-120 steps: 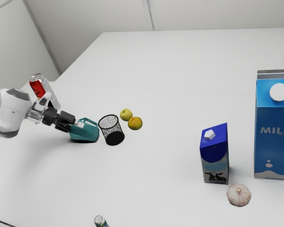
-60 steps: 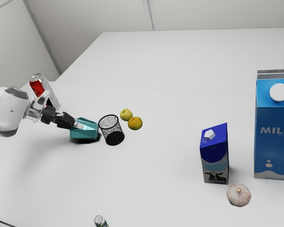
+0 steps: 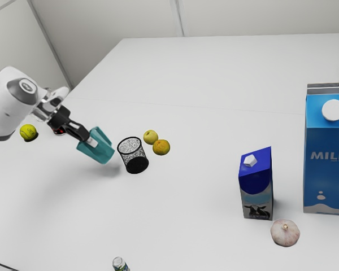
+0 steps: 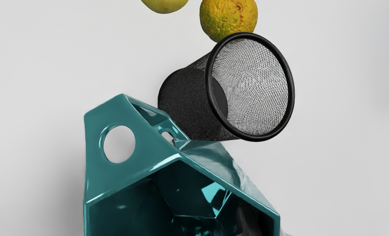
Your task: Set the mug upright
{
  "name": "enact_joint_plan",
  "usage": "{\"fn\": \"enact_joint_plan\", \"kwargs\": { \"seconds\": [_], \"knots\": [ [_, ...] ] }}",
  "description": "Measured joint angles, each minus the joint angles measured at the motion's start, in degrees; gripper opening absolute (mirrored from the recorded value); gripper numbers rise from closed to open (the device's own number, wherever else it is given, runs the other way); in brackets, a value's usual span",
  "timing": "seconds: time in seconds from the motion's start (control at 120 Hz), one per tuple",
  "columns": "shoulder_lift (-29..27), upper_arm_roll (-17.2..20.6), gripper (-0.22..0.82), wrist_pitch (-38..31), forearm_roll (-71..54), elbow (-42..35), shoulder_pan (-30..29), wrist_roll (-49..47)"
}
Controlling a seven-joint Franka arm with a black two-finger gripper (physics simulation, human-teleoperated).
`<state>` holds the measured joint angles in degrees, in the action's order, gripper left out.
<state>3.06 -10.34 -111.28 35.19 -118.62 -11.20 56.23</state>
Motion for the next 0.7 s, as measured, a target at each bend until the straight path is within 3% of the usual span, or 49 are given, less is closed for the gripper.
{"fn": "enact_joint_plan", "kwargs": {
  "seconds": [0.233, 0.458, 0.7],
  "knots": [
    [-7.68, 6.19, -0.18, -1.71, -10.76, -7.29, -0.76, -9.67],
    [-7.82, 12.25, -0.18, -5.55, -17.97, -8.10, 0.90, -18.16],
    [-6.63, 14.25, -0.18, -11.12, -22.10, -8.83, 2.03, -25.50]
  ]
}}
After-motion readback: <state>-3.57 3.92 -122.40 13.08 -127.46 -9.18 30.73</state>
